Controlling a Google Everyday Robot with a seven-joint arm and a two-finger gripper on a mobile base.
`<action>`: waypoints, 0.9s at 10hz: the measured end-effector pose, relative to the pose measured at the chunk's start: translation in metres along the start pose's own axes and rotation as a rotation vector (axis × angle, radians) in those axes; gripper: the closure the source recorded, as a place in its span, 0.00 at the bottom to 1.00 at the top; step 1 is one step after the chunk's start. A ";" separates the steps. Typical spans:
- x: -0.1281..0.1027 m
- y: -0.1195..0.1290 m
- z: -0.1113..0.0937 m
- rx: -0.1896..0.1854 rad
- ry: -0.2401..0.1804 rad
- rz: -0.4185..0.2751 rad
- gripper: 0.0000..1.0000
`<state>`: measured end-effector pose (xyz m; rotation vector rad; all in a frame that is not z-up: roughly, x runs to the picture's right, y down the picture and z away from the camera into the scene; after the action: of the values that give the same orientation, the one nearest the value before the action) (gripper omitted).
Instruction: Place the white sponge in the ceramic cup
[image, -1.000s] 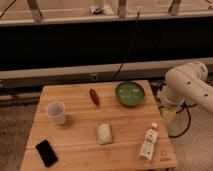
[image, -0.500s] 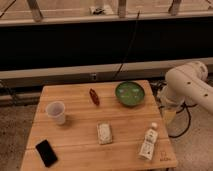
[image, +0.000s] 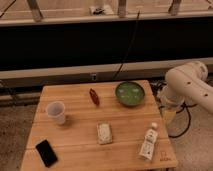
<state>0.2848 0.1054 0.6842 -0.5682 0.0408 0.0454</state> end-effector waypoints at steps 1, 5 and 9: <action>-0.001 0.000 0.000 -0.001 0.001 -0.002 0.20; -0.045 0.002 0.005 0.004 0.026 -0.089 0.20; -0.069 0.007 0.012 0.012 0.046 -0.185 0.20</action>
<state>0.2161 0.1155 0.6943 -0.5594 0.0336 -0.1478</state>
